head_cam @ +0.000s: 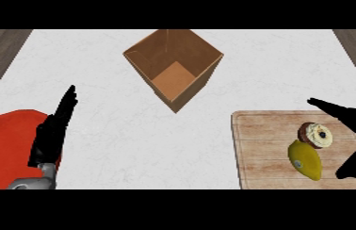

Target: Pick the cupcake from the cutting board and place it in the cardboard box

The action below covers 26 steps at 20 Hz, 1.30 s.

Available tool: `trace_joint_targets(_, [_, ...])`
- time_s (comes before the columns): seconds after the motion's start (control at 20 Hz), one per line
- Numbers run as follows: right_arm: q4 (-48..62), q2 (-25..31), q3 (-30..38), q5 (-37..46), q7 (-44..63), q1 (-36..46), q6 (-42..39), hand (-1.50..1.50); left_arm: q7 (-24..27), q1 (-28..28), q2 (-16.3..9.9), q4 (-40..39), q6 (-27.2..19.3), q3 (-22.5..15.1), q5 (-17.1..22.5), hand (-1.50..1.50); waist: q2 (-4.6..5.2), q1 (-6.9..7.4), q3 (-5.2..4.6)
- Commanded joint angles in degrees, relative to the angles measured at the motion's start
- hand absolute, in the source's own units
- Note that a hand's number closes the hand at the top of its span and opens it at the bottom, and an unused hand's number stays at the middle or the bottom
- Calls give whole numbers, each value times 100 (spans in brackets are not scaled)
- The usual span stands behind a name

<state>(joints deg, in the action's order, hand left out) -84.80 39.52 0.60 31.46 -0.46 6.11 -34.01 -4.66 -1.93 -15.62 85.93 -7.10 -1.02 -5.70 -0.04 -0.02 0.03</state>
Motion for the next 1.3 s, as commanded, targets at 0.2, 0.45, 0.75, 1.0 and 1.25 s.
trace_joint_targets(0.2, [276,-532,38,555,-216,9,157,-150,-116,293,406,301,-92,-137,-383,0,2,6,-3])
trace_joint_targets(0.45, [739,-649,131,956,-594,271,187,-150,-83,161,262,229,285,190,-333,0,4,15,-3])
trace_joint_targets(0.75, [913,-684,216,1225,-713,245,51,-150,96,148,388,75,291,350,-393,0,3,8,-4])
trace_joint_targets(1.0, [660,-845,120,1473,-952,-5,475,150,481,133,350,-215,460,548,-272,0,5,1,-4])
trace_joint_targets(1.25, [352,-872,299,1754,-764,144,1090,150,-304,388,452,692,308,235,-571,0,-6,11,-3])
